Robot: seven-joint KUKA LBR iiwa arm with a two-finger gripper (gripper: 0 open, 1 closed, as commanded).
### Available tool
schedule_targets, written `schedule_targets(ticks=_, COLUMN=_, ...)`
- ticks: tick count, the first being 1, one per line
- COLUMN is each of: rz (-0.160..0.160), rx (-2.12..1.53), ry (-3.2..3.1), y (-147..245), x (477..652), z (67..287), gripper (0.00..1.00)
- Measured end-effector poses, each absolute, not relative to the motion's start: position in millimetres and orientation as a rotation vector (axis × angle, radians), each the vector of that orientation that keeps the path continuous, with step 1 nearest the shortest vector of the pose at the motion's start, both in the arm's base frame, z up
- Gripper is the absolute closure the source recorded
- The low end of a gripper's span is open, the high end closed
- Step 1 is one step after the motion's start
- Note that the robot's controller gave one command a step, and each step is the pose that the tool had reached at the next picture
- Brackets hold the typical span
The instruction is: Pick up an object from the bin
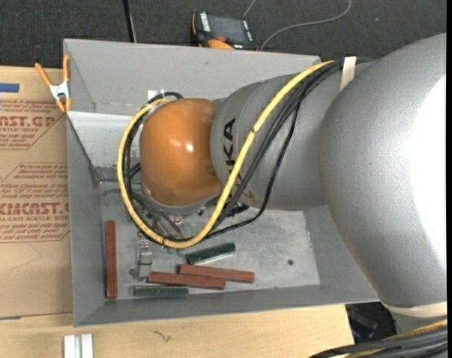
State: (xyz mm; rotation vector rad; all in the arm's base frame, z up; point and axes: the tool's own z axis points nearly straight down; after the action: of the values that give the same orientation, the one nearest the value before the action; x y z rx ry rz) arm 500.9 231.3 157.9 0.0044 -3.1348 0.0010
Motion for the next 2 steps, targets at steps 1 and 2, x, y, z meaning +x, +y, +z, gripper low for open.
schedule_targets(ticks=1, rz=-0.001, rx=0.102, ry=-3.141, y=148, x=484.1, z=67, gripper=0.0)
schedule_targets(ticks=2, rz=0.003, rx=-0.31, ry=-3.126, y=45, x=500.6, z=69, gripper=0.0)
